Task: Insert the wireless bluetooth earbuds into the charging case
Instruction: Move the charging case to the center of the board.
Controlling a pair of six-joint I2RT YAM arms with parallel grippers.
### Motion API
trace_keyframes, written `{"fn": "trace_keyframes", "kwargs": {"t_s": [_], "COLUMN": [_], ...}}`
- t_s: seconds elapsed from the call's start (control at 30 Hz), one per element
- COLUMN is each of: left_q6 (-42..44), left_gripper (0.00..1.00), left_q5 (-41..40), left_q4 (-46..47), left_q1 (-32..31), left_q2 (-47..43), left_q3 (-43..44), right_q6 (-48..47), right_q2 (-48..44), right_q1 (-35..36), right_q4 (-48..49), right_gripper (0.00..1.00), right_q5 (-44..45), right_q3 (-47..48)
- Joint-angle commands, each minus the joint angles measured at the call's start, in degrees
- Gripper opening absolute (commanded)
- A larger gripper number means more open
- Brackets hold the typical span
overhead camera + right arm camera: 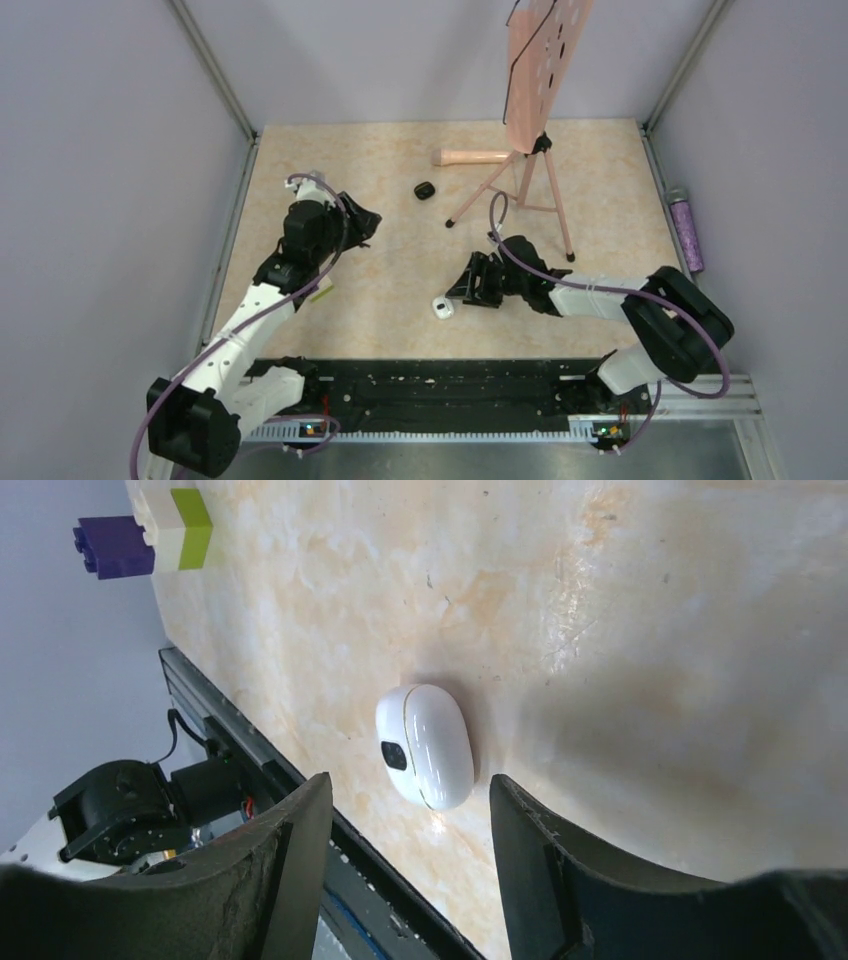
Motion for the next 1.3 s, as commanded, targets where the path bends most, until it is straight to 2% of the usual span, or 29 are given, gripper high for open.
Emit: {"fn": "trace_keyframes", "kwargs": {"t_s": [0.0,0.17,0.33,0.47,0.6,0.8,0.93,1.07,1.27], "left_q6": [-0.1,1.4,7.6,10.9,13.8,16.1,20.5,24.1,26.9], "left_gripper": [0.6,0.65,0.77,0.78,0.77,0.76,0.76,0.77,0.76], "left_q5": [-1.4,-5.0,-5.7,-4.8,-4.0,-7.5,-11.4,-9.0,-8.1], "left_q4": [-1.2,-7.3,-16.6,-26.9,-29.7,-32.7,-29.5,-23.6,-22.3], "left_q1": [0.3,0.3,-0.7,-0.9,-2.1,-3.7,-5.1,-5.4,-6.0], "left_q2": [1.6,10.3,28.2,43.8,55.2,69.1,73.4,75.0,78.9], "left_q3": [1.0,7.8,22.7,40.1,52.2,68.4,72.0,70.9,73.9], "right_q6": [-3.3,-4.6,-5.1,-4.8,-4.3,-4.3,-4.3,-4.1,-4.3], "right_q2": [-7.1,-17.2,-26.7,-31.9,-33.4,-33.1,-32.4,-31.8,-30.2], "right_q1": [0.4,0.4,0.3,0.1,0.0,-0.1,-0.1,-0.1,-0.1], "right_q4": [-8.0,-17.3,-24.3,-28.1,-29.5,-30.8,-31.5,-31.2,-30.8], "right_gripper": [0.57,0.56,0.56,0.56,0.56,0.56,0.56,0.56,0.56], "right_q5": [7.3,18.1,27.6,30.3,30.2,30.4,30.5,30.1,29.6], "right_q3": [0.0,-1.1,-1.7,-1.8,-2.2,-1.1,0.0,0.4,1.3]}}
